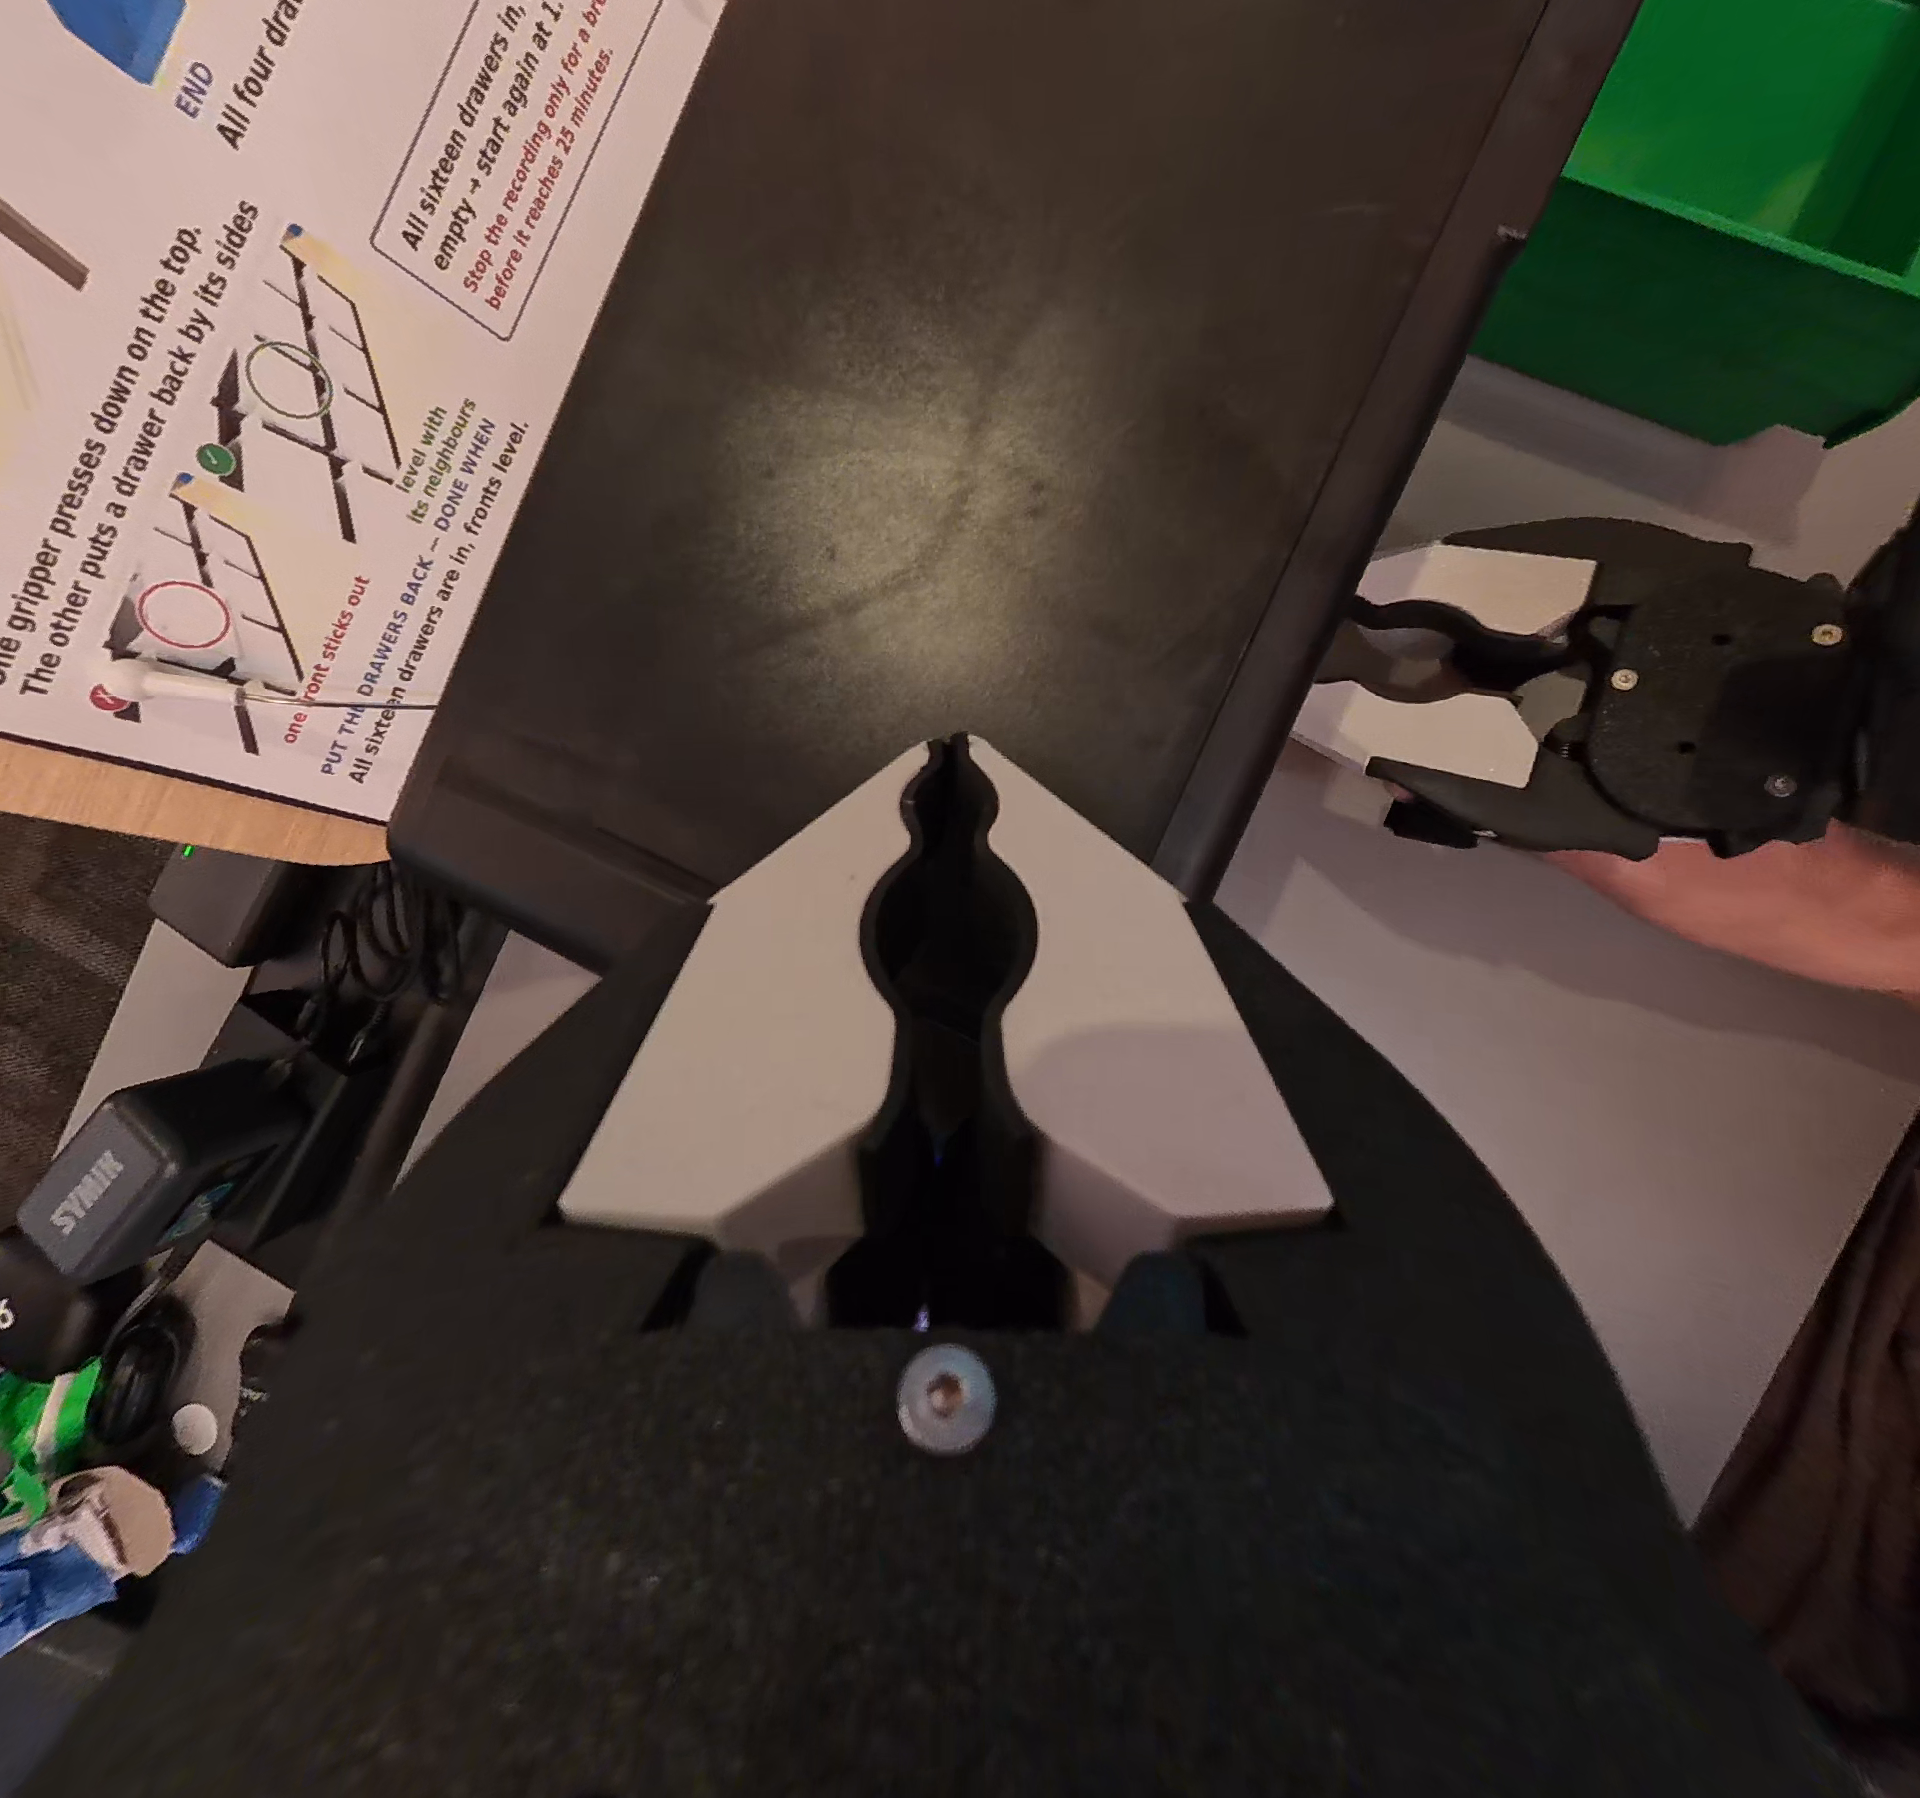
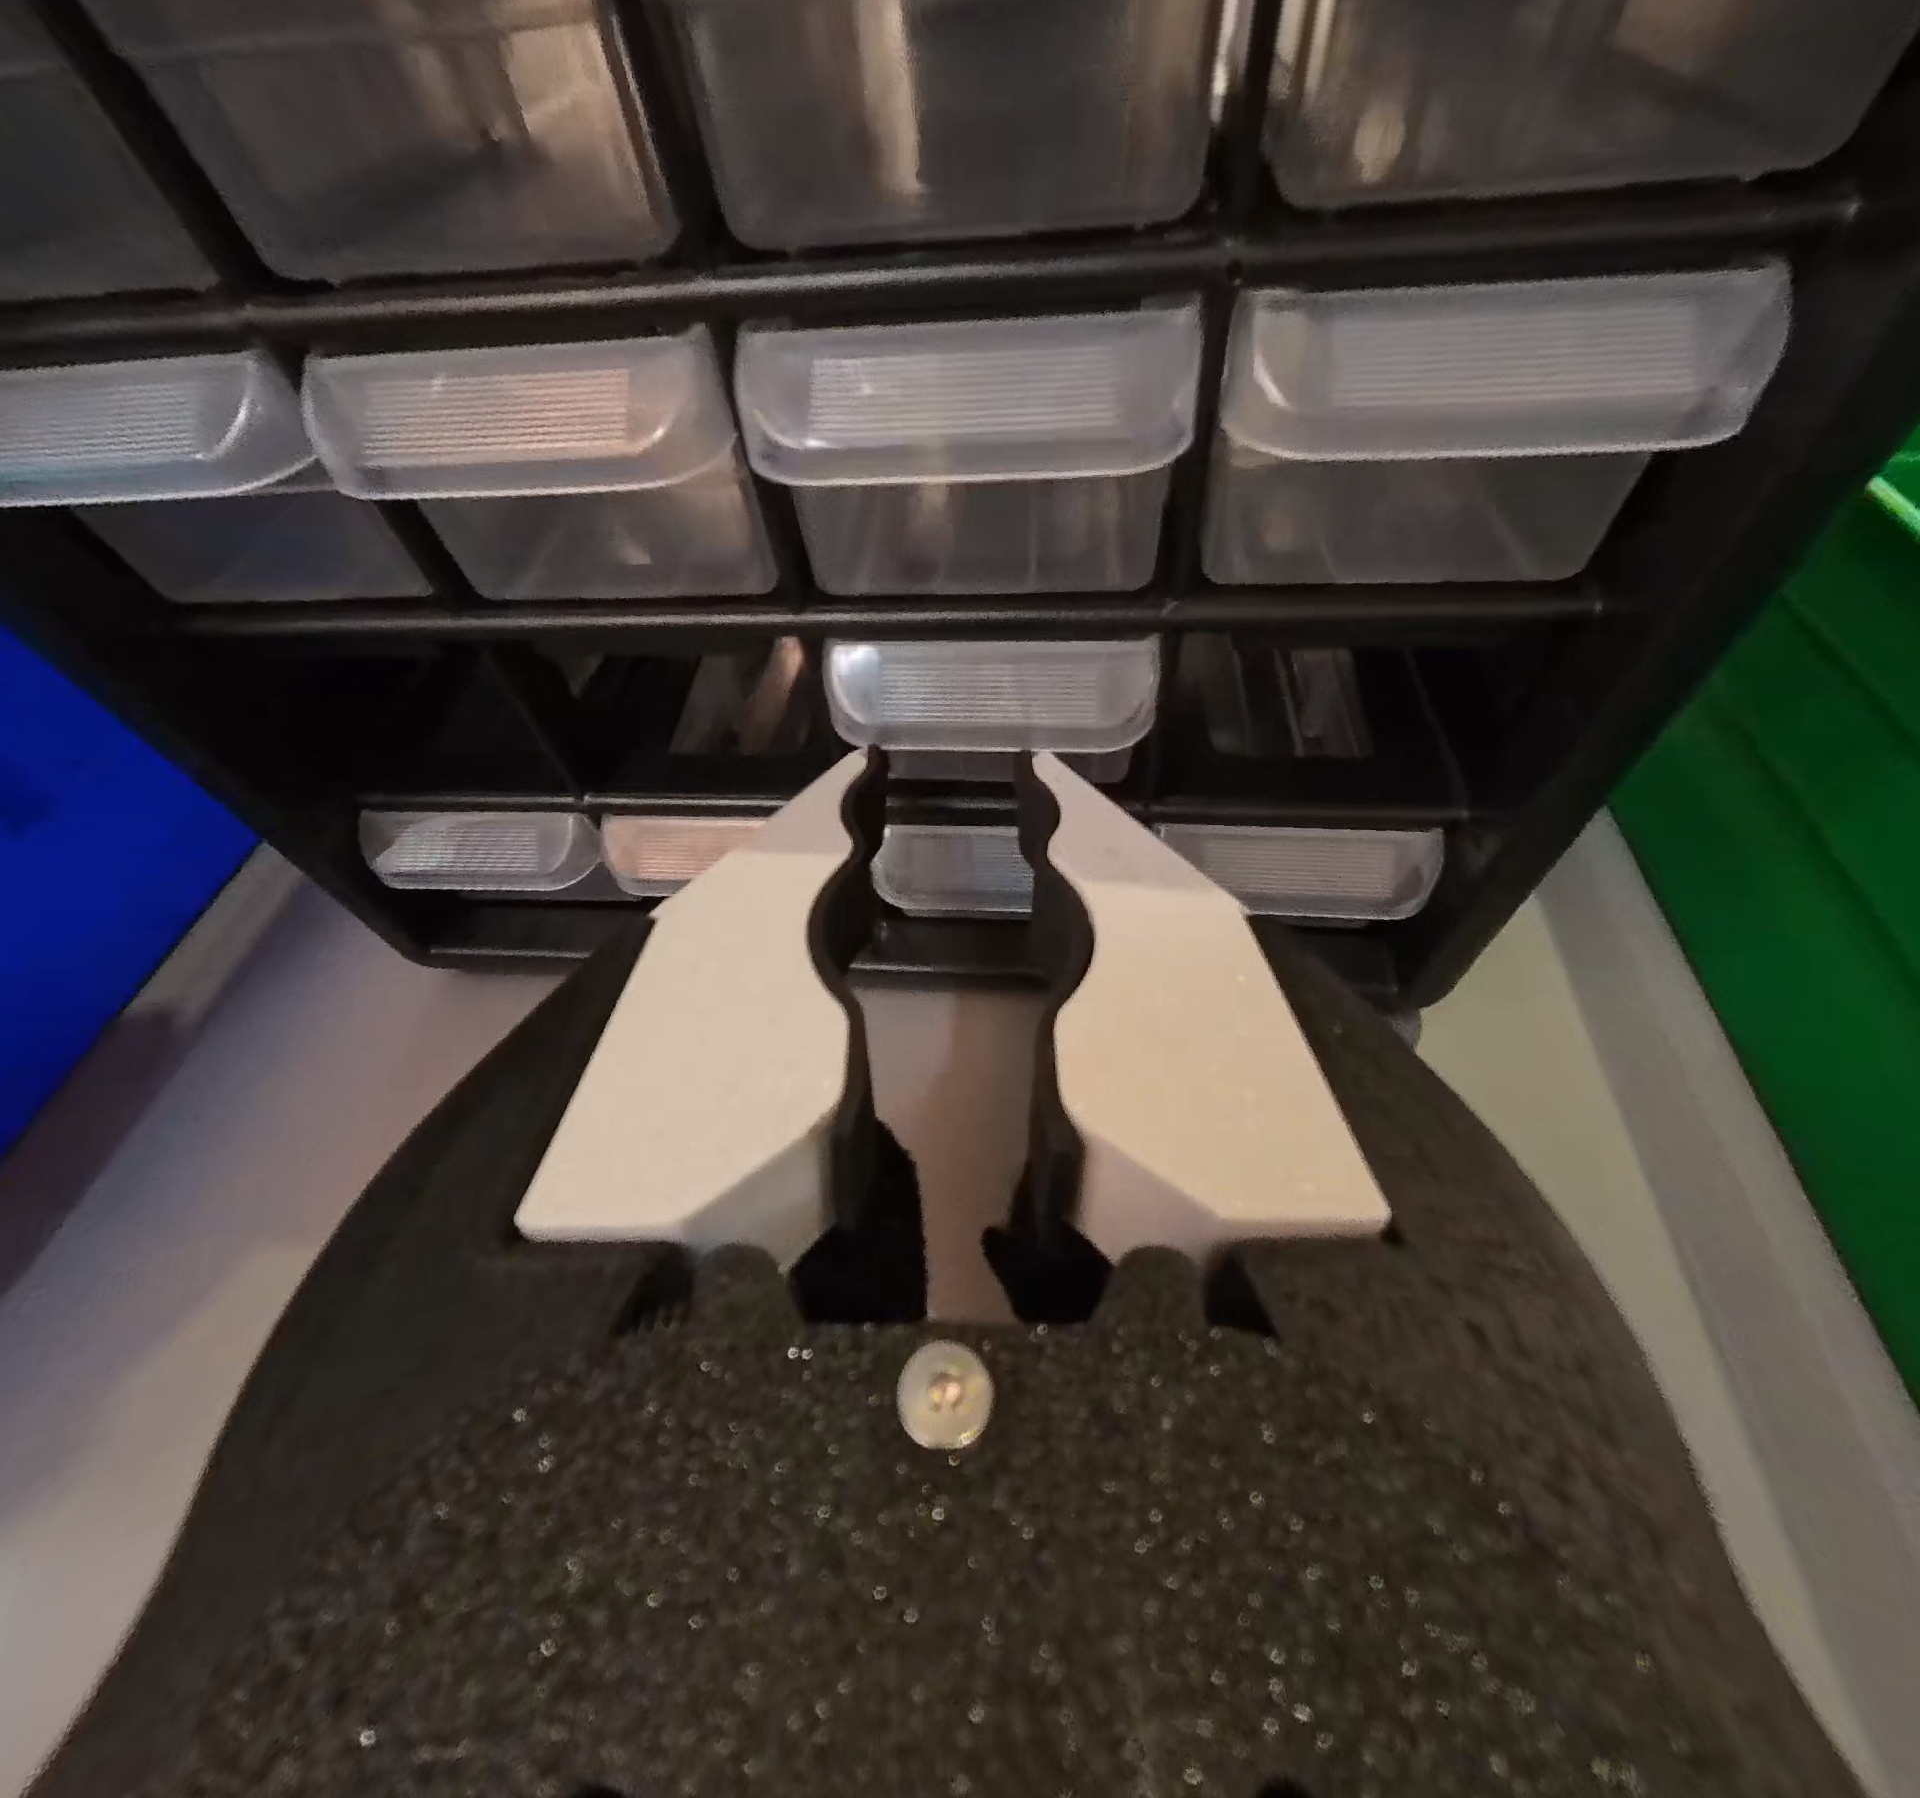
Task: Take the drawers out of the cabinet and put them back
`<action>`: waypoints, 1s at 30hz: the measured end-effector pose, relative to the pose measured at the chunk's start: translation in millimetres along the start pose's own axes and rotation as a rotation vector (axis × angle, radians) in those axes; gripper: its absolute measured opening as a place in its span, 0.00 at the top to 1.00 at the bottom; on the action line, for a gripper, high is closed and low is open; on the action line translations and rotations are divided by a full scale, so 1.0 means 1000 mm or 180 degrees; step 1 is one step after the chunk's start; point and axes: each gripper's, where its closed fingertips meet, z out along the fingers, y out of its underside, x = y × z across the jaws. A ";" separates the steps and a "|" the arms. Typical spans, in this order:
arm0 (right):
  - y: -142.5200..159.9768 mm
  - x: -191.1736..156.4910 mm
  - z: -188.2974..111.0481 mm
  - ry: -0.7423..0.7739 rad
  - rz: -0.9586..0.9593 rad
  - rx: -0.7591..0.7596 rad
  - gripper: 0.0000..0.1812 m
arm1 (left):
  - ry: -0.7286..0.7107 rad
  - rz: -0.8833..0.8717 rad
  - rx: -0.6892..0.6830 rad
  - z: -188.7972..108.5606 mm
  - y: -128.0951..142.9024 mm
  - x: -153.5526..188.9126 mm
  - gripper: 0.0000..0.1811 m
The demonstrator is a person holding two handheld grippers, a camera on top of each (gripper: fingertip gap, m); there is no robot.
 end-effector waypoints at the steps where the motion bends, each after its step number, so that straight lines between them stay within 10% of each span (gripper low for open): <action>1: 0.001 0.000 0.000 -0.0020 0.0016 0.0012 0.86 | -0.0004 0.0013 -0.0002 0.000 0.000 0.000 1.00; 10: 0.037 -0.033 -0.096 -0.0854 0.0152 -0.0133 0.76 | -0.0211 0.0235 0.0350 -0.043 0.020 -0.001 0.84; 14: 0.058 -0.029 -0.132 -0.0844 -0.0123 -0.0130 0.77 | -0.0555 -0.0177 0.0451 -0.078 0.099 -0.010 0.85; 21: 0.035 -0.008 -0.127 -0.0995 -0.0150 -0.0079 0.77 | 0.0066 -0.0108 -0.1419 -0.017 0.294 0.037 0.80; 30: 0.044 -0.024 -0.125 -0.1161 0.0028 -0.0190 0.77 | 0.0158 0.0173 -0.1847 0.020 0.328 0.031 0.90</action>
